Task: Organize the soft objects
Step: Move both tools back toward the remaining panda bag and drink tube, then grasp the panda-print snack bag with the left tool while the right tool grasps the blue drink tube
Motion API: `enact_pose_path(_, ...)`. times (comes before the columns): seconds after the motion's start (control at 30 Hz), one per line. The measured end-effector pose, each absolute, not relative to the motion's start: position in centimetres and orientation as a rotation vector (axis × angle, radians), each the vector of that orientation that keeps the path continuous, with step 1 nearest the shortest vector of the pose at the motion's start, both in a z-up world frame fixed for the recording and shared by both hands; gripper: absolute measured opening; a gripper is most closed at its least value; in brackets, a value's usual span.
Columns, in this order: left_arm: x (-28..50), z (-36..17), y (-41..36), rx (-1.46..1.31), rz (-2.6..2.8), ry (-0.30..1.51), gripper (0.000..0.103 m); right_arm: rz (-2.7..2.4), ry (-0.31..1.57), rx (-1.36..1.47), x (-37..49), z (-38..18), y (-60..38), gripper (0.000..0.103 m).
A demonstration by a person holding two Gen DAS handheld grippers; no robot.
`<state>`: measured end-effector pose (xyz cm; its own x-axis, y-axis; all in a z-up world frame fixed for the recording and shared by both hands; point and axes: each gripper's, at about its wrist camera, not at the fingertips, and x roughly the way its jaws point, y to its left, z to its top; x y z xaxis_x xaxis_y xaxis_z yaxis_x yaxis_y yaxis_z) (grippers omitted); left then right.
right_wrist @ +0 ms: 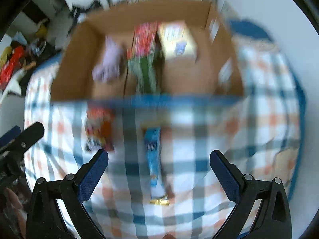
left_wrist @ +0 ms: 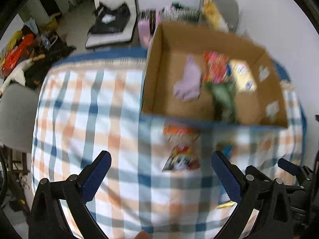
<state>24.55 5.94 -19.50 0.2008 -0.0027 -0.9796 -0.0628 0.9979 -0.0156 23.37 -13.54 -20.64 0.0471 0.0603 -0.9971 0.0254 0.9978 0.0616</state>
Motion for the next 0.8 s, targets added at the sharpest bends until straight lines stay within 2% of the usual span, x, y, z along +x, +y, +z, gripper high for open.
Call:
enact_pose_path(0.13,24.2,-23.4,6.2,-0.051,0.061,1.455,0.103,0.031,1.654,0.128,21.9,-27.4,-13.4,0.102)
enact_pose_path(0.2,24.5,-25.1,6.3,-0.083,0.065,1.497,0.103,0.030,1.698,0.187,21.3,-29.9,-13.8,0.095)
enact_pose_path(0.27,25.0,-26.8,6.1,-0.098,0.062,1.532,0.103,0.025,1.748,0.220,20.7,-32.0,-14.0,0.077)
enact_pose_path(0.4,26.1,-29.3,4.7,-0.081,0.028,1.581,0.103,0.005,1.752,0.212,19.6,-33.4,-14.6,0.051)
enact_pose_path(0.43,26.3,-29.8,4.2,-0.071,0.017,1.588,0.103,-0.007,1.740,0.207,19.3,-33.1,-14.9,0.037)
enact_pose_path(0.47,26.6,-30.4,3.7,-0.069,-0.004,1.596,0.103,-0.003,1.739,0.214,19.1,-33.0,-15.1,0.028)
enact_pose_path(0.63,27.7,-32.6,2.3,-0.095,-0.043,1.610,0.101,0.010,1.772,0.185,18.1,-33.0,-15.8,0.027)
enact_pose_path(0.67,27.8,-32.9,2.1,-0.091,-0.047,1.605,0.093,0.017,1.779,0.177,18.0,-33.1,-15.8,0.027)
enact_pose_path(0.7,27.9,-33.3,1.9,-0.087,-0.053,1.610,0.072,0.020,1.790,0.180,17.8,-33.4,-16.0,0.027)
enact_pose_path(0.77,27.9,-34.5,1.7,-0.085,-0.060,1.654,0.045,0.017,1.798,0.199,17.5,-33.6,-16.3,0.027)
enact_pose_path(0.8,27.6,-34.7,1.8,-0.082,-0.059,1.658,0.042,0.016,1.801,0.201,17.5,-33.7,-16.6,0.027)
